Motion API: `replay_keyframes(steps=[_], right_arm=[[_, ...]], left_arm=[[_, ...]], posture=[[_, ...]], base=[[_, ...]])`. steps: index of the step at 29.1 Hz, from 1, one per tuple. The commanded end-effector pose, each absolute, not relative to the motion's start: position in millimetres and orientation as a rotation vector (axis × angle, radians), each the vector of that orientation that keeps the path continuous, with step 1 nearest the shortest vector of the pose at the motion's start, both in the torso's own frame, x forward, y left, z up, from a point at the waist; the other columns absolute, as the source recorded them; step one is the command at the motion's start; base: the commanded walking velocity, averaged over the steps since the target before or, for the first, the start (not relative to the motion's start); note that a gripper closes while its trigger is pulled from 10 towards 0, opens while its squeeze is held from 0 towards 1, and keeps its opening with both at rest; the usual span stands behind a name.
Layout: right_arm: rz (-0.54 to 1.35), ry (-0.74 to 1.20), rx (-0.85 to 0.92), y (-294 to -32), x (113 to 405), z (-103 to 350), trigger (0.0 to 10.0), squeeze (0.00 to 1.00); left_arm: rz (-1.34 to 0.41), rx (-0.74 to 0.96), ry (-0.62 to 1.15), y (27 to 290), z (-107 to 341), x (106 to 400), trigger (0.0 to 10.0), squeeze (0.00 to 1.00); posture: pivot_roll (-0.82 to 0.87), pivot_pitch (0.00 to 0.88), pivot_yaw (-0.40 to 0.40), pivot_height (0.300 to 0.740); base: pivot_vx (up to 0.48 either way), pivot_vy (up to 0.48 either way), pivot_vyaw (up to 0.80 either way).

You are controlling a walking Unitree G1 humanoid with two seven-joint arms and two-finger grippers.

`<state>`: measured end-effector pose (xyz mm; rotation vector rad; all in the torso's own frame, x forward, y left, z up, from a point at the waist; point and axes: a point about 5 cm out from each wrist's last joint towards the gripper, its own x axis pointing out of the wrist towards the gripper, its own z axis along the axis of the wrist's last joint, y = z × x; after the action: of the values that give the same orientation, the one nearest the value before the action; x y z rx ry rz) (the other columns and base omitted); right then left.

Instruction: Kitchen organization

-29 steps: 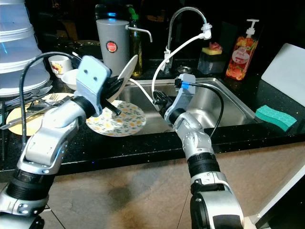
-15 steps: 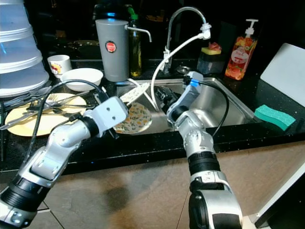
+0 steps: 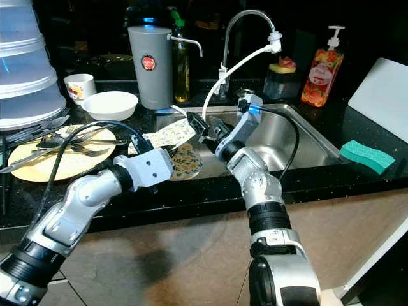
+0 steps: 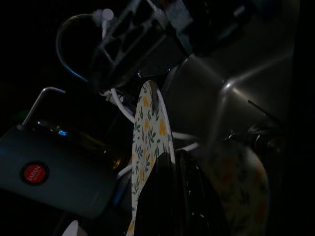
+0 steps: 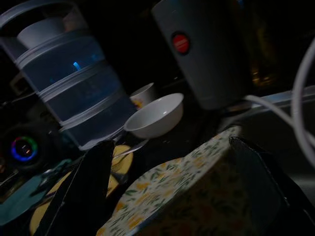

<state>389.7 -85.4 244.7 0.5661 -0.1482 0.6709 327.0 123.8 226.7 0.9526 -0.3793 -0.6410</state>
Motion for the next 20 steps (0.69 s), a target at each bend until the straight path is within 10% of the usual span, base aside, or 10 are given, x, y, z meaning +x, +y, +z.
replay_keyframes(steps=[1,11,14,18,19,20], right_arm=[[0.695,-0.13,0.561,-84,388,243,10.0,1.0],[0.78,-0.016,0.463,-75,382,229,10.0,1.0],[0.824,0.053,0.419,-68,377,219,10.0,0.12],[0.839,0.092,0.427,-66,375,214,10.0,0.0],[0.842,0.102,0.434,-65,375,213,7.8,0.0],[0.842,0.102,0.434,-65,375,213,7.8,0.0]], left_arm=[[-0.647,0.991,-0.335,130,218,328,0.0,0.0],[-0.662,1.012,-0.353,129,213,328,0.0,0.0],[-0.675,1.013,-0.364,127,212,327,0.0,0.0],[-0.68,1.015,-0.373,126,212,327,0.0,0.0],[-0.681,1.016,-0.375,126,212,327,0.0,0.0],[-0.681,1.016,-0.375,126,212,327,0.0,0.0]], posture=[[0.03,0.0,-0.049,0.74],[0.03,0.0,-0.052,0.74],[0.03,0.0,-0.052,0.74],[0.03,0.0,-0.052,0.74],[0.03,0.0,-0.052,0.74],[0.03,0.0,-0.052,0.74]], base=[[0.0,0.0,0.0],[0.0,0.0,0.0],[0.0,0.0,0.0],[0.0,0.0,0.0],[0.0,0.0,0.0],[0.0,0.0,0.0]])
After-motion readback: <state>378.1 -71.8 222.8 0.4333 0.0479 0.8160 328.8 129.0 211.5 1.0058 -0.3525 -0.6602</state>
